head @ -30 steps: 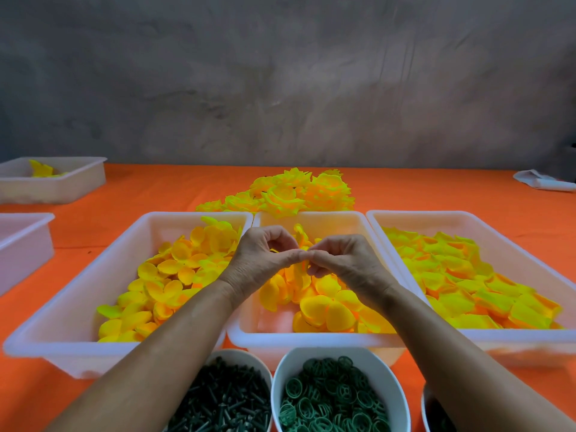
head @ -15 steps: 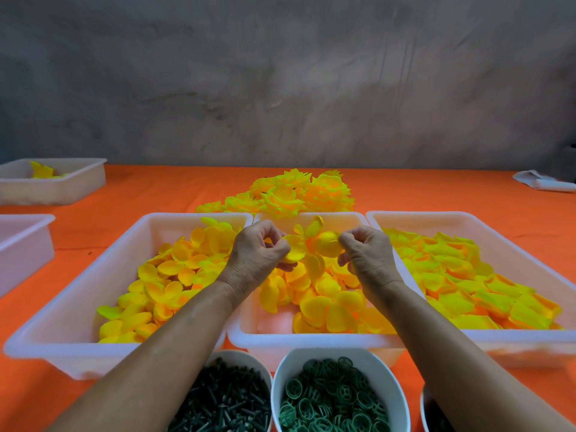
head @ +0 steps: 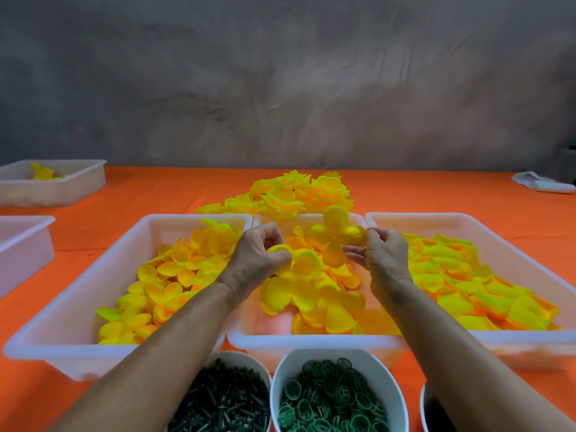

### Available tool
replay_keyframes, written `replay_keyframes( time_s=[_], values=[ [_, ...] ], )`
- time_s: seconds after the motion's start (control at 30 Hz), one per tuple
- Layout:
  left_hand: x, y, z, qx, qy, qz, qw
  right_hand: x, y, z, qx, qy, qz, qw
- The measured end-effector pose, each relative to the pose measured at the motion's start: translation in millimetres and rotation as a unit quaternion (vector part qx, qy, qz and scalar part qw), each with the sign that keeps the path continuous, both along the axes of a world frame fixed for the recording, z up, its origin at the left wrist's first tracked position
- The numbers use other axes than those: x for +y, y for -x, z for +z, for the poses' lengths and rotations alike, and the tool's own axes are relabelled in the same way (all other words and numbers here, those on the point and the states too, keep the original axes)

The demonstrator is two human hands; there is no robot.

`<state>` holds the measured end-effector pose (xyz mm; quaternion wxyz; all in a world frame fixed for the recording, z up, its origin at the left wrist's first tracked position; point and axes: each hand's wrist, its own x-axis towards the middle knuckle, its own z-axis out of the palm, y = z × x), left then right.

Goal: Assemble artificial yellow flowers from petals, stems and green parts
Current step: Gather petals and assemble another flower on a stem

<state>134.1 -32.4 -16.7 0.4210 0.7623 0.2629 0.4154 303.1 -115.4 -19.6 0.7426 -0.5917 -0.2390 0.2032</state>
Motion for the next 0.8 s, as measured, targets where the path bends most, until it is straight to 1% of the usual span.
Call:
replay_keyframes(
  time_s=[0.1,0.17,0.23,0.3,0.37,0.5,0.6,0.67,0.8],
  values=[
    [-0.7,-1.6,-0.7,0.056,-0.016,-0.032,0.998,-0.6,2.1,3.7,0.013,0.006,0.016,1.0],
    [-0.4,-1.0,-2.0,0.105,-0.026,-0.042,0.993,-2.6,4.1,6.4,0.02,-0.011,0.034,0.999],
    [-0.1,-0.3,-4.0,0.162,-0.047,-0.051,0.984,-4.8,6.2,6.2,-0.011,-0.017,0.056,0.998],
    [-1.2,-0.8,-4.9,0.177,-0.044,-0.069,0.981,-6.8,7.8,4.2,-0.041,-0.009,0.069,0.997],
    [-1.6,-1.3,-4.5,0.16,-0.051,-0.064,0.984,-7.7,7.8,2.8,-0.05,-0.003,0.081,0.995],
    [1.1,-1.1,-3.4,0.098,-0.075,-0.007,0.992,-8.5,7.4,1.8,-0.061,0.025,0.123,0.99],
    [2.9,-1.8,-3.3,0.082,-0.082,0.02,0.993,-10.7,11.6,3.8,-0.084,0.029,0.175,0.981],
    [4.0,-2.2,-1.9,0.066,-0.061,0.015,0.996,-12.4,14.3,5.1,-0.101,0.018,0.212,0.972],
    [3.4,-1.2,-1.3,-0.005,-0.002,-0.054,0.999,-14.5,18.9,6.4,-0.138,0.017,0.253,0.958]
  ],
)
